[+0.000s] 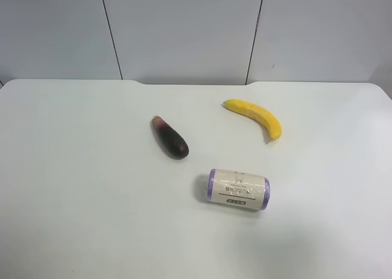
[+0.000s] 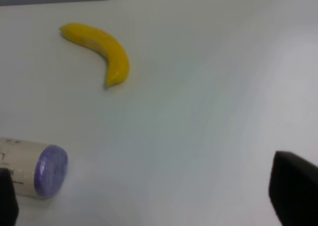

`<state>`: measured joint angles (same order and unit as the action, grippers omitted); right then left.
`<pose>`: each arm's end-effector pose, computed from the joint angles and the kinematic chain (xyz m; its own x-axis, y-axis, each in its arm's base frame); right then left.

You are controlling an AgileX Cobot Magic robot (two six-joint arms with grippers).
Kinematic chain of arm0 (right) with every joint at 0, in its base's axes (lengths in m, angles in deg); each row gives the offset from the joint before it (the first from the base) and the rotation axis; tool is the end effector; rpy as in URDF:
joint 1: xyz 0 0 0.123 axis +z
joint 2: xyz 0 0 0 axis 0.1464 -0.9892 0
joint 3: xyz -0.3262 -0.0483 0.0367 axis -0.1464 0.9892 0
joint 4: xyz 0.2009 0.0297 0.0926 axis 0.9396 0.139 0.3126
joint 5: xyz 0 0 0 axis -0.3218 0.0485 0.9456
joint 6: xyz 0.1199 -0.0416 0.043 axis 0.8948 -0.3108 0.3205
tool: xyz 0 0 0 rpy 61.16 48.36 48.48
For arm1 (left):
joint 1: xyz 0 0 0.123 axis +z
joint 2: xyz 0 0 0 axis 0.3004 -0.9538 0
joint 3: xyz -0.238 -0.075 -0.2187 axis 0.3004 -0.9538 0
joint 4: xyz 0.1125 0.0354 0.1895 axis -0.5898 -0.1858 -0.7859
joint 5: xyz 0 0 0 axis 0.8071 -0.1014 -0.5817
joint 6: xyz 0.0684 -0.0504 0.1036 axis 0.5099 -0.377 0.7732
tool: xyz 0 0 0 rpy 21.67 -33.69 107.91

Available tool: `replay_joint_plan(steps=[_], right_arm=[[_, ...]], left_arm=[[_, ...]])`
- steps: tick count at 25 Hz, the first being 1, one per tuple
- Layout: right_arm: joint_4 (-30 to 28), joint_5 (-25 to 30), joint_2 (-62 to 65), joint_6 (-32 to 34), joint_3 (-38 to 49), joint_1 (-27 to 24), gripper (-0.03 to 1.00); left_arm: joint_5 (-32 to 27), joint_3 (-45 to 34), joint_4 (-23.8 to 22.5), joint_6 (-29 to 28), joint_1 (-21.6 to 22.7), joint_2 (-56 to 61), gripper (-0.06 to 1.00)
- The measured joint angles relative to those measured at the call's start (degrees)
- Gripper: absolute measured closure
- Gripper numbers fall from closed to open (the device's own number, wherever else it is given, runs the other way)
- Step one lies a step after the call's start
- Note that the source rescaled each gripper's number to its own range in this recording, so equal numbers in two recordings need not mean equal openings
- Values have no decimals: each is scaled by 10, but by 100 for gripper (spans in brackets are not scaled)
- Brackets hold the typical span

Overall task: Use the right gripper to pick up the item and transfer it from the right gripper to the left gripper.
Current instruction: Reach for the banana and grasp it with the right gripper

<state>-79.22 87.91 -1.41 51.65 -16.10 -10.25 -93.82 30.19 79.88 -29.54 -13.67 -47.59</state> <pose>-0.0384 0.0122 0.2446 -0.4800 -0.0080 -0.8772 -0.0511 0.9985 0.0189 -0.0401 -0.0226 0.2470 -0.4335 0.0271 -0.9007 0.0907 0.9958 -0.0138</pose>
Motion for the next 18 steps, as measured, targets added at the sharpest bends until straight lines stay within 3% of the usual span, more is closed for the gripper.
replay_joint_plan(steps=[5, 11, 18], right_arm=[[0, -4, -112, 1, -59, 2, -3], [-4, -72, -294, 18, -143, 24, -3], [-5, -90, -537, 22, -257, 24, -3]], left_arm=[[0, 0, 0, 0, 0, 0, -6], [0, 0, 0, 0, 0, 0, -6], [0, 0, 0, 0, 0, 0, -6]])
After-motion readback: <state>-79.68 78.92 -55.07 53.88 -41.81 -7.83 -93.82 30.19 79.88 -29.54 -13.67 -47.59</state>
